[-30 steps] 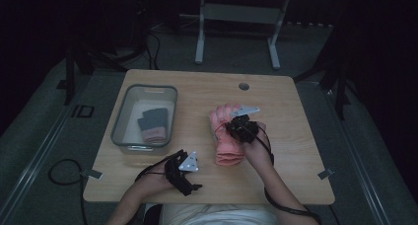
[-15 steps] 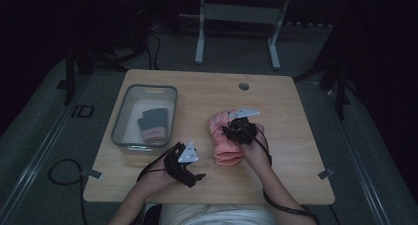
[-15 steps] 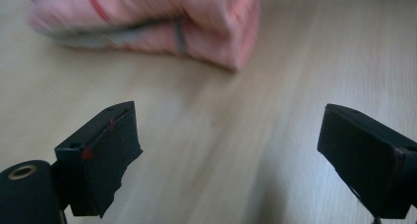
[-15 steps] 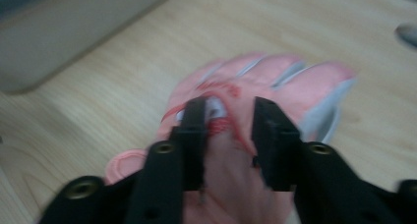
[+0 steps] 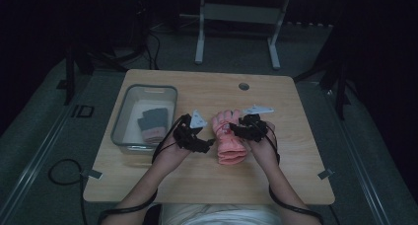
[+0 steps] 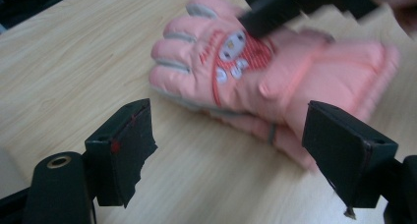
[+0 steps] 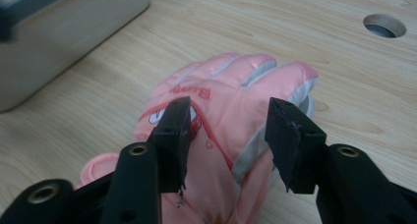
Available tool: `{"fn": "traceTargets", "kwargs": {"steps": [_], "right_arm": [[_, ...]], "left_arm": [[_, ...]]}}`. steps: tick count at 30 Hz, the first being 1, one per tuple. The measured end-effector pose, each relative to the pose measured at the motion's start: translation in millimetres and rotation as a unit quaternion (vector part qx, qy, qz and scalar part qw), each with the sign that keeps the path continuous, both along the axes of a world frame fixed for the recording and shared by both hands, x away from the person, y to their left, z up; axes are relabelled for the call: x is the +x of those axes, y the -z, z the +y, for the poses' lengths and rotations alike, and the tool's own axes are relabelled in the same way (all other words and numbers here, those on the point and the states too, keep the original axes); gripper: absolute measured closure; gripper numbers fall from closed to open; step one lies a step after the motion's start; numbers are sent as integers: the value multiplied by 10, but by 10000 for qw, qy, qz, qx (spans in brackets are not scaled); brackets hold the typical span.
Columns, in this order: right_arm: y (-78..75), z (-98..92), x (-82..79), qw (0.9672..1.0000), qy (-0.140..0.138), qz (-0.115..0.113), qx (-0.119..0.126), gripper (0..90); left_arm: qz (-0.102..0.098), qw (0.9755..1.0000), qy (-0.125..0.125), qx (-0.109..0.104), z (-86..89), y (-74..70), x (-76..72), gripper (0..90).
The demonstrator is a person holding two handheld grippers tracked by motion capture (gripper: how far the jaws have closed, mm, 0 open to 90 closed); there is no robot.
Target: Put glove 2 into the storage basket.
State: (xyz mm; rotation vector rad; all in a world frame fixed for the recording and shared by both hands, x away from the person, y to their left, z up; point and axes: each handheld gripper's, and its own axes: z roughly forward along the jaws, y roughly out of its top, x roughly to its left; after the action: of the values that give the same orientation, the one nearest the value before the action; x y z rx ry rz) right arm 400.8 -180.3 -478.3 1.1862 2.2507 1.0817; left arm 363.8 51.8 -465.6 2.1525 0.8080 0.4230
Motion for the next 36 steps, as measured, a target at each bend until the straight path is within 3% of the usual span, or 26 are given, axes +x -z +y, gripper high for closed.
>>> {"fn": "traceTargets", "kwargs": {"steps": [3,5,7,12,16,19,24,25,26,27,28,30,31,32,33,36], "right_arm": [[3,-11,-18,10000,0,-47,-71,496],[-33,-64,-61,9999,67,-154,14,473],[-48,-93,-43,9999,91,-98,30,455],[172,-87,114,9975,-36,692,-135,396],[352,-223,253,9916,-34,1280,177,347],[405,-302,297,9854,-62,1655,401,362],[470,-310,349,9813,-262,1842,484,429],[483,-309,355,9804,-339,1866,535,452],[483,-309,355,9804,-339,1866,535,452],[493,-308,355,9805,-354,1854,546,452],[499,-305,342,9818,-376,1787,522,508],[499,-290,305,9840,-333,1667,536,568],[490,-280,277,9855,-299,1577,541,603],[490,-280,277,9855,-299,1577,541,603],[483,-270,247,9875,-304,1462,508,617],[428,-266,176,9898,-249,1303,521,657]], "left_arm": [[169,9998,-84,-66,-48,32,118,191],[456,9986,-127,-220,-130,110,248,188],[562,9982,-121,-194,-182,148,296,183],[892,9957,-139,-200,-276,270,435,183],[1226,9914,-348,-307,-307,380,561,187],[1624,9849,-553,-237,-316,495,662,187],[2428,9658,-531,-742,-274,743,827,200],[2478,9636,-447,-893,-267,780,840,213],[2478,9636,-447,-893,-267,780,840,276],[2478,9636,-447,-893,-267,780,840,276],[2718,9546,-186,-1201,-287,821,872,420],[2730,9541,-140,-1223,-289,813,880,547],[2632,9570,-45,-1218,-308,761,857,627],[2632,9570,-45,-1218,-308,761,857,671],[2511,9616,-51,-1106,-339,695,821,671],[2406,9651,-16,-1037,-361,597,785,736]]}}
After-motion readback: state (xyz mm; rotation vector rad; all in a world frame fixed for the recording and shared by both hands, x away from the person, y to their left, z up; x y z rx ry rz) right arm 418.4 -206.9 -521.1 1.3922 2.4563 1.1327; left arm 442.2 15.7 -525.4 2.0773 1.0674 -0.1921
